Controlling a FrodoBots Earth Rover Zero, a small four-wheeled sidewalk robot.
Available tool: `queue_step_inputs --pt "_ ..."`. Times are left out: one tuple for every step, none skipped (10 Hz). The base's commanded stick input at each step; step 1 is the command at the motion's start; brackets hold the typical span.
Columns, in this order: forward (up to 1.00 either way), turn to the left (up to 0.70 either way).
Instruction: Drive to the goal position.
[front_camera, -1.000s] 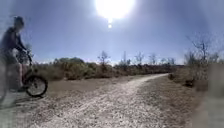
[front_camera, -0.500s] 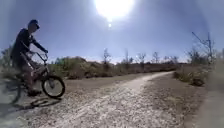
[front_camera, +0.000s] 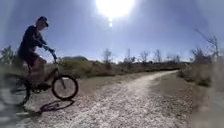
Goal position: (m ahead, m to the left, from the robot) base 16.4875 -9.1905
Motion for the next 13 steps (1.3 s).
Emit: queue_step_inputs --pt "0.5 -0.5" --pt "0.5 -0.5" --pt "0.5 -0.5" --pt "0.5 -0.27" --pt "0.5 0.0" --pt "0.5 0.0" --pt "0.5 0.0" --pt "0.5 0.0" --pt "0.5 0.0" --pt "0.5 0.0" --pt "0.5 0.0" --pt "0.5 0.0" --pt "0.5 0.0"
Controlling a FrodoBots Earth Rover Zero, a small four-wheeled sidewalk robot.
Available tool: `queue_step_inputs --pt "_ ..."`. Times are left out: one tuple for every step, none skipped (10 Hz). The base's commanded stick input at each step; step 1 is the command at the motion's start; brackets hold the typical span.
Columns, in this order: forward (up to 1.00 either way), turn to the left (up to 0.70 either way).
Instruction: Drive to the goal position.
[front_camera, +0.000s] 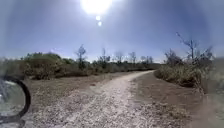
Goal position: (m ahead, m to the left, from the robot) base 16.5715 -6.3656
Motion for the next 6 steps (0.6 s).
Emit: queue_step_inputs --pt "0.5 0.0" --pt "0.5 0.0" --pt "0.5 0.0" --pt "0.5 0.0" --pt "0.5 0.0" --pt "0.5 0.0"
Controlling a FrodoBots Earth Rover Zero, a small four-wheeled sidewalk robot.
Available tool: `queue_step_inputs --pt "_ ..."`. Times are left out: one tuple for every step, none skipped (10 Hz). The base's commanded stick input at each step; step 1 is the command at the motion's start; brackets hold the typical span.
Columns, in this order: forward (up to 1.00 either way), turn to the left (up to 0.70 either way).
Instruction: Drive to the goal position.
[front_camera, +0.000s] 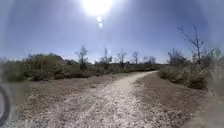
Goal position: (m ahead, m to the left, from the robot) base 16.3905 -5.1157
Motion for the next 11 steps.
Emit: queue_step_inputs --pt "0.5 0.0" --pt "0.5 0.0" --pt "0.5 0.0" --pt "0.5 0.0" --pt "0.5 0.0" --pt "0.5 0.0" --pt "0.5 0.0" --pt "0.5 0.0" --pt "0.5 0.0" --pt "0.5 0.0" --pt "0.5 0.0"
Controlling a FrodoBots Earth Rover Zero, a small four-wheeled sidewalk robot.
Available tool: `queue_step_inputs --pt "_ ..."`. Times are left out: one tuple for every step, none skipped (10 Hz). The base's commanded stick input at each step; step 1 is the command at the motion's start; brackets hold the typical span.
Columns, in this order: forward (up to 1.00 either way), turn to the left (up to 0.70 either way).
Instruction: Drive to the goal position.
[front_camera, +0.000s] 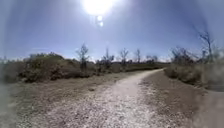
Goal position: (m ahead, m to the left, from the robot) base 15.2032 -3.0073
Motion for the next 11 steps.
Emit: queue_step_inputs --pt "0.5 -0.06" --pt "0.5 -0.44" --pt "0.5 -0.5" --pt "0.5 -0.5" --pt "0.5 -0.5" --pt "0.5 -0.5" --pt "0.5 -0.25" --pt "0.5 0.0" --pt "0.5 0.0" --pt "0.5 0.0" --pt "0.5 0.0"
